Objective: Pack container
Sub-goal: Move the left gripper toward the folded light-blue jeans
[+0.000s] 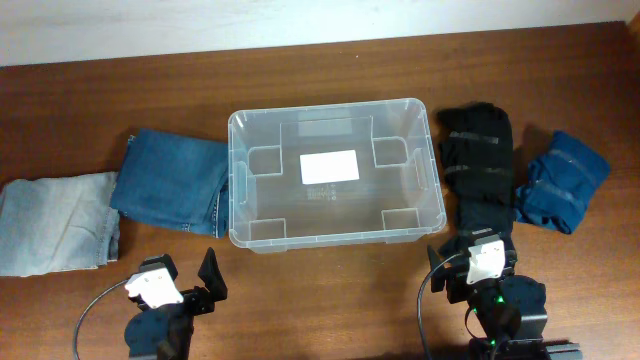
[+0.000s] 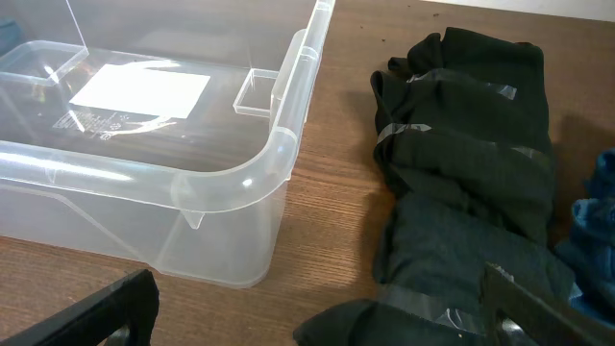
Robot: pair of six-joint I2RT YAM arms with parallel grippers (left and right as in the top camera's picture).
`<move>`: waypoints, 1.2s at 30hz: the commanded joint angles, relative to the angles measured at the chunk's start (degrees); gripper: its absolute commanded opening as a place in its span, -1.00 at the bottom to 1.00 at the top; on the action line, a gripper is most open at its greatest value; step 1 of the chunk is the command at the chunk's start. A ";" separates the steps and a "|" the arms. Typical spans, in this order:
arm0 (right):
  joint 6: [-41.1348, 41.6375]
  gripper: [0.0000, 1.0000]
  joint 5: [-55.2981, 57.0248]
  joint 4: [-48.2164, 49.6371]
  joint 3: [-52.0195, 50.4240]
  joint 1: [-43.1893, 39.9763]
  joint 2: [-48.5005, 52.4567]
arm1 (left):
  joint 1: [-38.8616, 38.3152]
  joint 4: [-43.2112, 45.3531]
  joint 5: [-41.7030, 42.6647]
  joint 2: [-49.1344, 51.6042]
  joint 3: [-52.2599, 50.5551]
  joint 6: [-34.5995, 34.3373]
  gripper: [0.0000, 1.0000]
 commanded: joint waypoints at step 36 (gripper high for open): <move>0.35 0.97 0.48 0.11 -0.35 -0.22 -0.37 | -0.24 0.15 2.62 -0.26 -0.24 0.68 0.99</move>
